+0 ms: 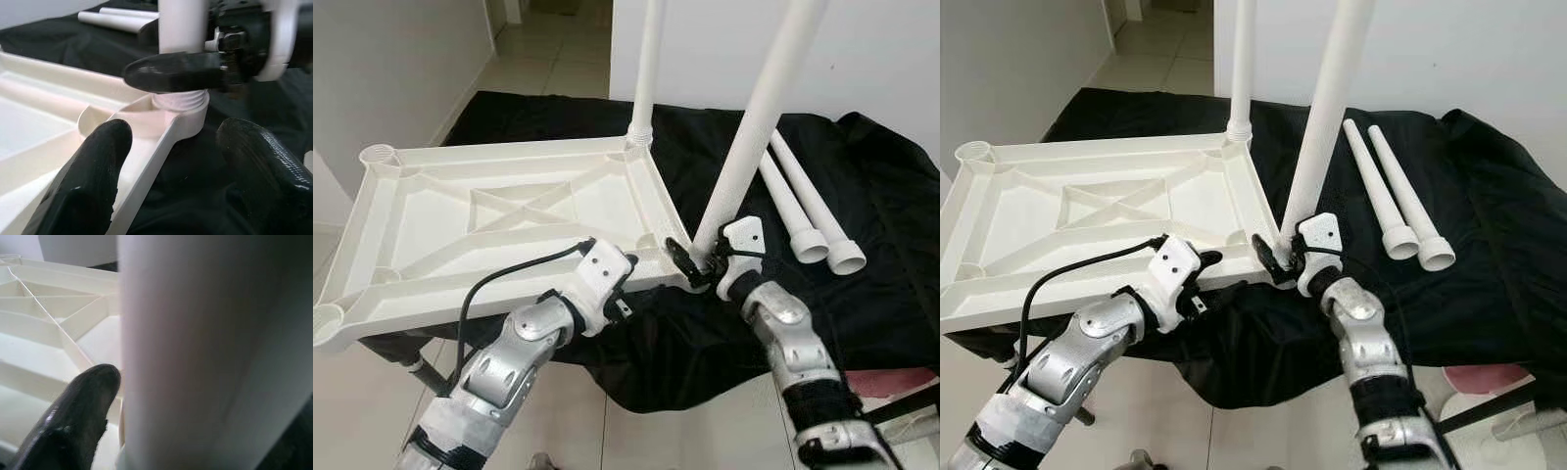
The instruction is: Building children table
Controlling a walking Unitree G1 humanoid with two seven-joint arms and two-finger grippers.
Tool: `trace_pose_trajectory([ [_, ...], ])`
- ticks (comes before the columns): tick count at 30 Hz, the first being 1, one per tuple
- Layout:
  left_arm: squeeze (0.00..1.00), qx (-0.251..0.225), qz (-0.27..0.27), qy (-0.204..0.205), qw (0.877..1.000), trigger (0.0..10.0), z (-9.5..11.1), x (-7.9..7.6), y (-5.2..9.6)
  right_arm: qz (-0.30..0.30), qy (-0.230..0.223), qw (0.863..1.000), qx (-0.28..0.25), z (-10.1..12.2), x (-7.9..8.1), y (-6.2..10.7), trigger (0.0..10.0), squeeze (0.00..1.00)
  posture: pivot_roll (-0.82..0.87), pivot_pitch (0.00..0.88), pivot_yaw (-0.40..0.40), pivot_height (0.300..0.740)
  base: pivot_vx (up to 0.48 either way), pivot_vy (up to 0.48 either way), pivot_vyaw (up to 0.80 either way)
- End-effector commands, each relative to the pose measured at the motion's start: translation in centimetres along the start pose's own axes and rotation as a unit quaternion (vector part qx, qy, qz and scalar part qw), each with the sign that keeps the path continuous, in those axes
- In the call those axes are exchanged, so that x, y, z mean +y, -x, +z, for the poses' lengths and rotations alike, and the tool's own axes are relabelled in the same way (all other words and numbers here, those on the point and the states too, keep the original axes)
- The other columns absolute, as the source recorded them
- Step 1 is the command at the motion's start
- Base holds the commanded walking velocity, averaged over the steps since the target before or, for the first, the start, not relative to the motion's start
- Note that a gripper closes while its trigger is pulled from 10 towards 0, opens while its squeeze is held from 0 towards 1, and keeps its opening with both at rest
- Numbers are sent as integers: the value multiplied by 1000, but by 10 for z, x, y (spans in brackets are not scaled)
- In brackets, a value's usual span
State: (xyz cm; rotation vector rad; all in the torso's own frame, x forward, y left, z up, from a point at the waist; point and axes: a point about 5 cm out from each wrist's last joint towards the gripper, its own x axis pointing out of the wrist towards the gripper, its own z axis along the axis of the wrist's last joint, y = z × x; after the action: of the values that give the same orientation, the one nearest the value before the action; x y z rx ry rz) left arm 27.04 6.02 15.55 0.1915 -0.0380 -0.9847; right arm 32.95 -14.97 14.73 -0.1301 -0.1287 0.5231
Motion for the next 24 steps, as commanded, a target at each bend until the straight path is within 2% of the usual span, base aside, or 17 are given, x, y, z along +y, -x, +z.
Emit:
trace_pose_trajectory([
  [1,0,12,-50,-4,999,10000,-4,-13,0,27,2,1000,13,-5,-3,-2,0,0,7,44,-48,740,0,0,0],
  [11,0,15,-63,1,998,10000,-5,-21,1,55,-4,998,11,-8,-3,-4,0,0,14,44,-44,740,0,0,0],
  [15,0,16,-63,1,998,10000,-5,-21,2,52,-9,999,11,-10,-3,-4,0,0,15,45,-44,740,0,0,0],
  [17,0,17,-64,1,998,10000,-6,-21,2,37,-18,999,10,-12,-4,-3,314,0,14,47,-43,740,0,0,0],
  [18,0,18,-64,2,998,10000,-6,-21,2,26,-32,999,8,-12,-4,-2,10000,0,12,46,-41,740,0,0,0],
  [21,0,19,-65,2,998,10000,-6,-22,2,16,-38,999,6,-13,-4,-2,10000,0,12,46,-42,740,0,0,0],
  [22,0,20,-68,4,997,10000,-7,-23,3,-24,-42,999,1,-13,-4,0,10000,0,9,50,-38,740,0,0,0],
  [24,0,22,-72,5,997,10000,-8,-24,3,-63,-42,997,-2,-12,-4,1,10000,0,11,51,-37,740,0,0,0],
])
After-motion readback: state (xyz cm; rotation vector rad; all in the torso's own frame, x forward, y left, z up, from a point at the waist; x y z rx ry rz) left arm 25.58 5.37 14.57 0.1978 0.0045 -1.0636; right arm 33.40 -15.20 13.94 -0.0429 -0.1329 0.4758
